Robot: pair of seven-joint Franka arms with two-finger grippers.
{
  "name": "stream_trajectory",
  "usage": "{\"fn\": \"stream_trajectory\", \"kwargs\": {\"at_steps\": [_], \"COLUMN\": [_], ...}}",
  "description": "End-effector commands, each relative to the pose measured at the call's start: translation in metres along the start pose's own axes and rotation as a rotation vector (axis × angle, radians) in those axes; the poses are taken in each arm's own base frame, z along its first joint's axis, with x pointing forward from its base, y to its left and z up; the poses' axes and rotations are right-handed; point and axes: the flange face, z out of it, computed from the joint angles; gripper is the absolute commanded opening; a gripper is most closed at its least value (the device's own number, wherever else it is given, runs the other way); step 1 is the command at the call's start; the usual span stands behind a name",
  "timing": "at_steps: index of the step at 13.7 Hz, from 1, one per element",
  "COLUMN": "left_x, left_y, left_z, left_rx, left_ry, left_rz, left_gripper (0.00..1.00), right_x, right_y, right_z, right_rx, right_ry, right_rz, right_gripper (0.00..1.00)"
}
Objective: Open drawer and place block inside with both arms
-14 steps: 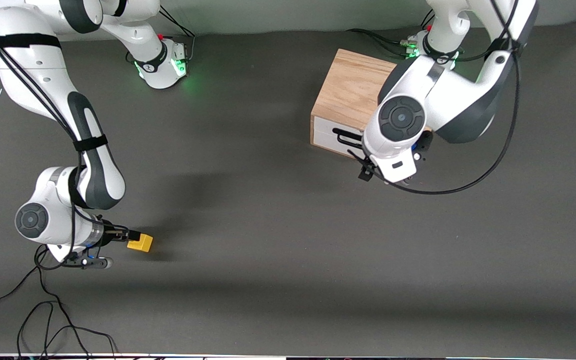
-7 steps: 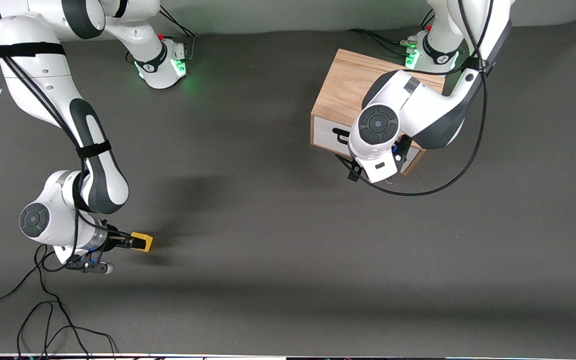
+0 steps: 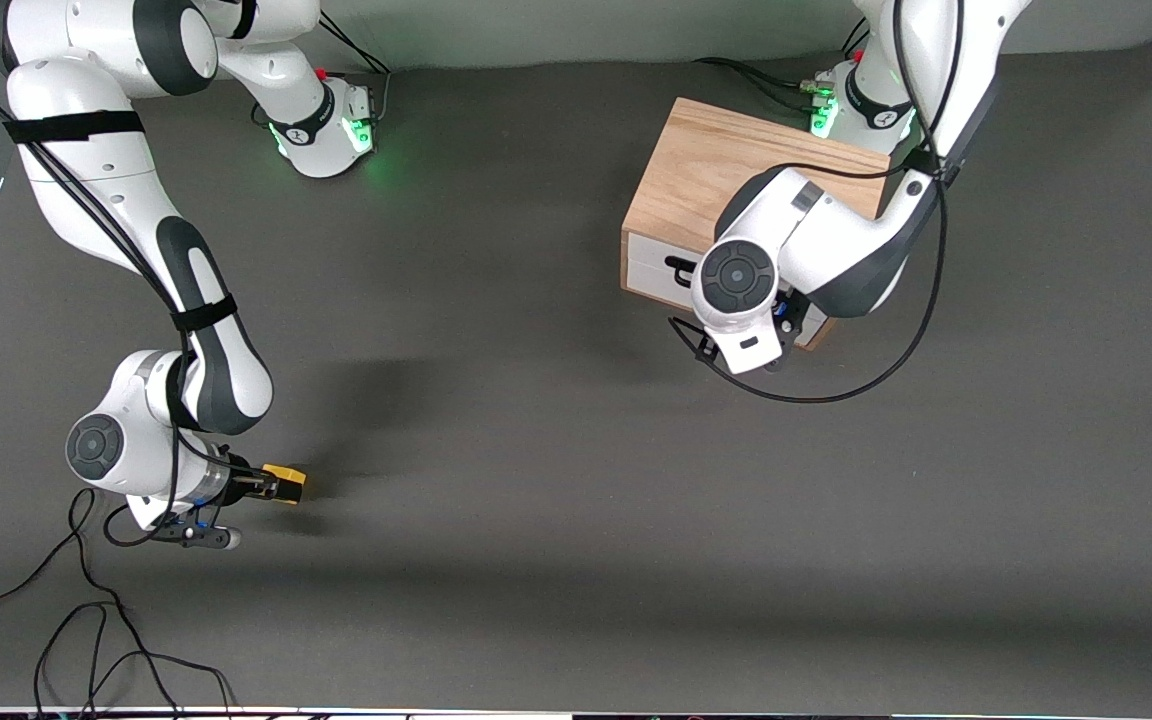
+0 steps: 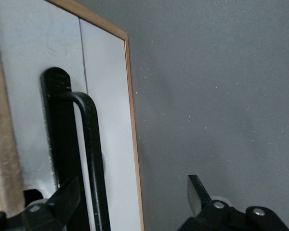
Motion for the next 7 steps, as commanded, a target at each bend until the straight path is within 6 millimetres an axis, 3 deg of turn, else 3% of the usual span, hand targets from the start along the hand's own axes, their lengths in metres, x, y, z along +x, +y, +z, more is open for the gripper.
{"fn": "stream_trajectory", "kwargs": {"at_steps": [1, 3, 4, 7], "left_x": [-0.006, -0.006, -0.005, -0.004], "left_y": [0.002, 0.004, 0.004, 0.009], "left_z": [0.007, 0.011, 0.012, 0.006], "left_rx": [-0.013, -0.009, -0.01, -0.028], "left_ry": [0.016, 0.012, 0.016, 0.029], "left_rz": [0.01, 0.011, 0.013, 0.019], "left_gripper": [1.0, 1.0, 1.0, 1.0], "right_x": [0.003, 0.001, 0.001, 0.0], "right_y": [-0.007, -0.012, -0.016, -0.022], "right_z": [-0.001, 0.0, -0.001, -0.008], "right_rx": [0.01, 0.012, 0.012, 0.015], "right_ry": [0.01, 0.008, 0.009, 0.011], "right_rz": [0.018, 0.012, 0.011, 0.03], "right_gripper": [0.61, 0.18, 0.01, 0.0]}}
